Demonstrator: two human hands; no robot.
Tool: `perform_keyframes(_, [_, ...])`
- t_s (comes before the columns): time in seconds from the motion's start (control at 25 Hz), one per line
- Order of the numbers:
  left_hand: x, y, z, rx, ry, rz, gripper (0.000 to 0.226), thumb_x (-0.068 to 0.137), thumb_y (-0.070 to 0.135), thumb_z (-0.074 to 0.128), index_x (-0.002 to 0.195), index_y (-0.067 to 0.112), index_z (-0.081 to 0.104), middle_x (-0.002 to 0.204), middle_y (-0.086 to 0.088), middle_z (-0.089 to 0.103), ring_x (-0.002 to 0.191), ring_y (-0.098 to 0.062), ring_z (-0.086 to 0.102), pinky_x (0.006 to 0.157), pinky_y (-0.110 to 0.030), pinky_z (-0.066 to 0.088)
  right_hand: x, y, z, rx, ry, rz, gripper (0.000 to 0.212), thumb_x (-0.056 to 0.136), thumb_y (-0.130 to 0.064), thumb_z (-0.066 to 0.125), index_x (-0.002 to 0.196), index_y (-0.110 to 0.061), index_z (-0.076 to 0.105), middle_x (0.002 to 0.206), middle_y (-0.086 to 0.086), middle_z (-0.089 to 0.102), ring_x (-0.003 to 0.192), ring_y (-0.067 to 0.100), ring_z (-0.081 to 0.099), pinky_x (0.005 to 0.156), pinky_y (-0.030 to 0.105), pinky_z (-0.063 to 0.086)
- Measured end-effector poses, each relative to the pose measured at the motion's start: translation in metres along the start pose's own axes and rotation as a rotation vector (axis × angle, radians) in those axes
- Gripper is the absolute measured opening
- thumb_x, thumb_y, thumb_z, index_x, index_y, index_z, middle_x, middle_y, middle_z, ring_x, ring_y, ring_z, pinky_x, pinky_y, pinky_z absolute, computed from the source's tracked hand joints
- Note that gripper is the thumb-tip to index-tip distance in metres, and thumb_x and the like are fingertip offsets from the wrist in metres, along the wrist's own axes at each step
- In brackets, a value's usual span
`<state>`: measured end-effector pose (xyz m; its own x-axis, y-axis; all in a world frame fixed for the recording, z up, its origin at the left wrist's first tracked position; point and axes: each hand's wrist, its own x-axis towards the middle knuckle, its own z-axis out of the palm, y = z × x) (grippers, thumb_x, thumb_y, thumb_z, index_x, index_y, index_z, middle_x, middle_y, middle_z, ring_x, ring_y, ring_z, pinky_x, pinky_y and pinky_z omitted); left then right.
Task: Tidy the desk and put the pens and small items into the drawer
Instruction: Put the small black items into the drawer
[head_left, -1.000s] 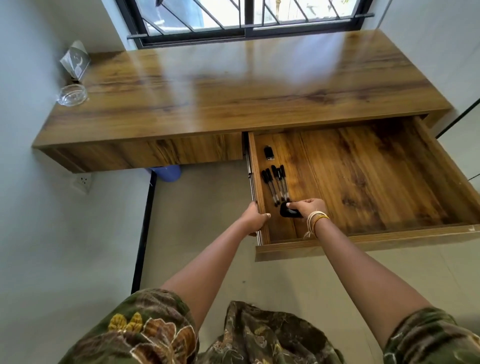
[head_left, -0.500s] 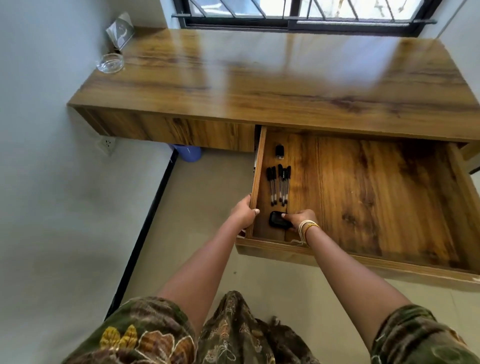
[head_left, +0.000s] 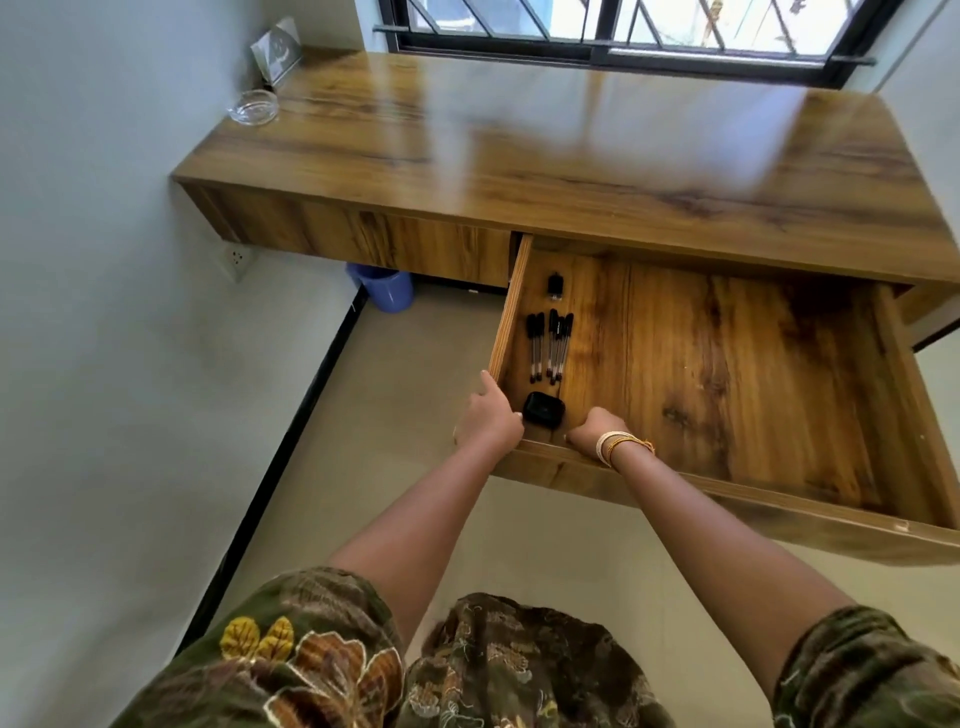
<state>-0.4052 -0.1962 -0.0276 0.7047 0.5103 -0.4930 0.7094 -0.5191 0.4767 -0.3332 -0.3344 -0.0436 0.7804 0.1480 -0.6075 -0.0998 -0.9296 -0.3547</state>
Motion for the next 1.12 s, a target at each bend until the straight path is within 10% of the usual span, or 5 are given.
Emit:
perform_keyframes(0.24, [-0.033, -0.031, -0.011, 0.47, -0.131, 0.291, 0.048, 0.099, 0.053, 0.029, 0.139, 0.029, 0.044, 0.16, -0.025, 0.0, 0.145, -0.043, 0.015, 0.118, -0.05, 0.016, -0.04, 0.018, 0.01, -0.34, 0.188, -0.135, 0.062, 0.101, -0.048, 0.018, 0.106, -0.009, 0.066, 0.1, 0.009, 0.068, 0.092, 0.027, 0.064, 0.073, 0.034, 0.046])
perform_keyframes(0.52, [-0.07, -0.064, -0.006, 0.375, -0.142, 0.376, 0.076, 0.095, 0.048, 0.048, 0.155, 0.03, 0.004, 0.162, -0.008, -0.015, 0.15, -0.026, -0.015, 0.115, -0.051, 0.025, -0.087, 0.033, 0.055, -0.357, 0.592, -0.26, 0.044, 0.098, -0.042, 0.034, 0.121, -0.014, 0.059, 0.121, 0.009, 0.063, 0.116, 0.028, 0.054, 0.104, 0.043, 0.035])
perform_keyframes(0.72, [-0.088, -0.075, 0.005, 0.035, 0.163, 0.501, 0.037, 0.093, 0.017, 0.053, 0.13, 0.01, 0.056, 0.138, -0.01, 0.048, 0.125, -0.027, 0.05, 0.091, -0.034, 0.049, -0.11, 0.037, 0.079, 0.265, 0.827, -0.219, 0.023, 0.092, -0.019, 0.054, 0.103, -0.003, 0.067, 0.108, 0.016, 0.063, 0.105, 0.031, 0.058, 0.093, 0.038, 0.047])
perform_keyframes(0.92, [-0.083, -0.059, 0.006, -0.387, -0.12, 0.034, 0.032, 0.1, 0.026, 0.046, 0.123, 0.007, 0.058, 0.117, -0.012, 0.065, 0.104, -0.026, 0.063, 0.091, -0.038, 0.053, -0.098, 0.033, 0.07, 1.184, 0.239, 0.262, 0.057, 0.095, -0.046, 0.049, 0.128, 0.0, 0.048, 0.114, 0.021, 0.059, 0.1, 0.04, 0.066, 0.085, 0.049, 0.056])
perform_keyframes(1.12, [-0.07, -0.027, -0.004, -0.953, -0.33, -0.299, 0.038, 0.102, 0.026, 0.045, 0.132, 0.003, 0.042, 0.128, -0.022, 0.057, 0.113, -0.037, 0.061, 0.097, -0.045, 0.052, -0.067, 0.027, 0.039, 1.434, 0.167, 0.365, 0.054, 0.1, -0.04, 0.041, 0.143, -0.007, 0.034, 0.145, 0.016, 0.04, 0.124, 0.041, 0.05, 0.089, 0.053, 0.054])
